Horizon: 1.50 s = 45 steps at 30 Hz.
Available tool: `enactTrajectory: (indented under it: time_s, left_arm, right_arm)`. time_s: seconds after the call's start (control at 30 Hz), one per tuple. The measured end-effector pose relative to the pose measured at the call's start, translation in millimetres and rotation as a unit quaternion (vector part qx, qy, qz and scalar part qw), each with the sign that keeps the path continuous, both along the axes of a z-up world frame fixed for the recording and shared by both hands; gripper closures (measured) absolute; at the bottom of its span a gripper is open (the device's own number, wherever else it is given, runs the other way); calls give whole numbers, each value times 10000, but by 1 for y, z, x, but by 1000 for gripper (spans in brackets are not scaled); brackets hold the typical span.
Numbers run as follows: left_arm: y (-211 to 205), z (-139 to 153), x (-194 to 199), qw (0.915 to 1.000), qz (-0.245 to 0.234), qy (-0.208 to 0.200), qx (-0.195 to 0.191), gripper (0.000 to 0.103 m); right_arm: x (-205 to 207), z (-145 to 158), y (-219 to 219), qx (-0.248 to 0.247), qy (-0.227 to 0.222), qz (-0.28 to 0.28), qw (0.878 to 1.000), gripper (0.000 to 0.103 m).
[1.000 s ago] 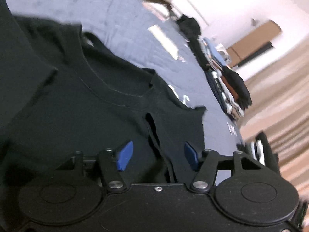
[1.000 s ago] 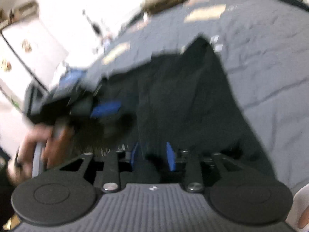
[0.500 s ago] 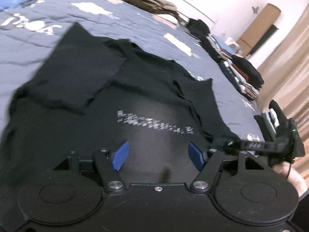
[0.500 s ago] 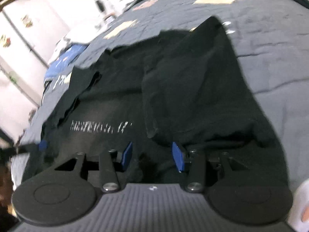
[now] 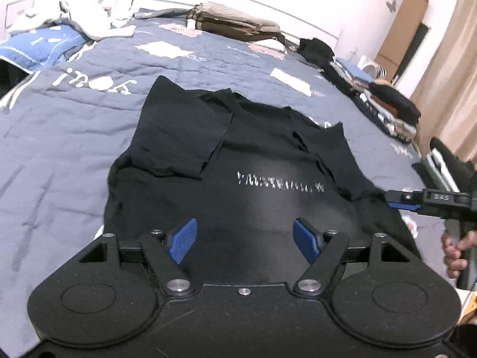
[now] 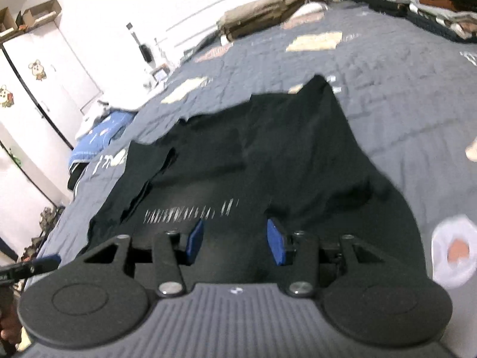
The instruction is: Fold clothes
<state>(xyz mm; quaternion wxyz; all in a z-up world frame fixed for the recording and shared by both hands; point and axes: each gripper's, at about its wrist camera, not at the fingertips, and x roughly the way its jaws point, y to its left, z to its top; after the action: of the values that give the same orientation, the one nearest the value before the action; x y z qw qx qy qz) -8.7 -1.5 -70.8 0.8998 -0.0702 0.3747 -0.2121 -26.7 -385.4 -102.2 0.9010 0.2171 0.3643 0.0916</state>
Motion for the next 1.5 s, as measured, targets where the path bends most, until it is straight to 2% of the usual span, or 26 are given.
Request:
enactTrajectory:
  time_s: [0.23, 0.37, 0.53, 0.73, 0.87, 1.0, 1.13, 1.3, 1.43, 1.5]
  left_arm:
    - [12, -2, -48, 9993, -253, 131, 261, 32]
    - [26, 0, -79, 9978, -406, 173, 486, 29]
    - [43, -5, -104, 9973, -395, 300, 539, 28]
    - [62, -15, -129, 9961, -380, 556, 575, 27]
    - [69, -21, -140, 9946, -369, 697, 680, 27]
    - [74, -26, -152, 9928, -363, 816, 799, 27]
    - [82, -32, -160, 9908, -343, 932, 924, 27]
    - [93, -41, -162, 9878, -225, 1058, 1120, 27]
    - [98, -50, -159, 9858, -124, 1129, 1240, 27]
    - [99, -56, -157, 9840, -156, 1239, 1275, 28]
  right_arm:
    - [-67, 11, 5, -139, 533, 257, 9982, 56]
    - [-105, 26, -4, -460, 876, 398, 9943, 56]
    - [-154, 28, -18, -843, 1117, 440, 9892, 54]
    - [-189, 12, -44, -634, 1533, 507, 9848, 54]
    - [-201, 2, -57, -438, 1771, 667, 9809, 53]
    - [-210, -7, -64, -590, 2008, 766, 9748, 53]
    - [-219, -13, -75, -624, 1993, 785, 9748, 53]
    - [-218, -29, -91, -449, 2084, 817, 9736, 53]
    - [-209, -40, -92, -73, 2211, 1039, 9697, 53]
    - [-201, -47, -89, -222, 2344, 1211, 9643, 52]
